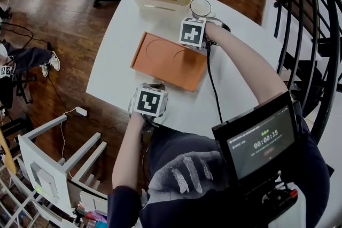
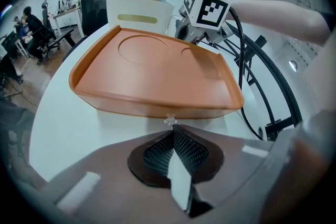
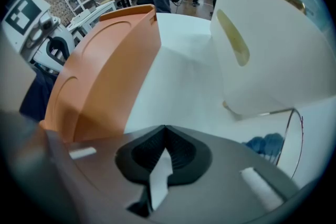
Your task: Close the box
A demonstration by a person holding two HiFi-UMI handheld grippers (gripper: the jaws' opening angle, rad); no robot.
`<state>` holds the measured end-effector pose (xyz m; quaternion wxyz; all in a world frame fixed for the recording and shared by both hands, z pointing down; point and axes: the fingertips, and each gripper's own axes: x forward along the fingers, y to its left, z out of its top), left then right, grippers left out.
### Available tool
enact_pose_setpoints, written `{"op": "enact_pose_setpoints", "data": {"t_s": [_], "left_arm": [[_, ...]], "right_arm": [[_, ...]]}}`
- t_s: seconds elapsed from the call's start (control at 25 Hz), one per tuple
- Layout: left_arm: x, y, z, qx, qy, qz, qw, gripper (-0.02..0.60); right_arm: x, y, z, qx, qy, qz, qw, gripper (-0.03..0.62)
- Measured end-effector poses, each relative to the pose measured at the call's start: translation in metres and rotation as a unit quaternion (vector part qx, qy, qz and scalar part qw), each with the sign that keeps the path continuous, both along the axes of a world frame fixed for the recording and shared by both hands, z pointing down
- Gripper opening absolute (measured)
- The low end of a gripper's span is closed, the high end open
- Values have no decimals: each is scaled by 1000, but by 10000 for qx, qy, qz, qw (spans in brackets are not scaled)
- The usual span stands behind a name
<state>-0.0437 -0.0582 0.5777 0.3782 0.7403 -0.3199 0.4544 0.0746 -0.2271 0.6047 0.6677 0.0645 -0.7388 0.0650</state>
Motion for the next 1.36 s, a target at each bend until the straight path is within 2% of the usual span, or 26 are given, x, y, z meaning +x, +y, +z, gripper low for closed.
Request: {"op": "enact_pose_setpoints", "data": {"t_s": [0.16, 0.4, 0.8, 1.0, 1.36], "left_arm": [[3, 0, 0, 4, 62, -32, 10000, 14], [-6, 12, 2, -67, -104, -62, 9999, 15], [-28, 29, 5, -284, -355, -454, 9979, 15], [-20, 24, 3, -244, -151, -675, 9973, 15], [-23, 27, 20, -309, -349, -599, 9971, 15]], "right_arm": [[2, -2, 0, 6, -16, 38, 10000, 5], [3, 0, 1, 8, 15, 59, 10000, 5], [5, -5, 4, -45, -3, 124, 9999, 5], [10, -7, 5, -42, 8, 272, 9996, 5], [13, -9, 5, -89, -11, 375, 9993, 5]]}}
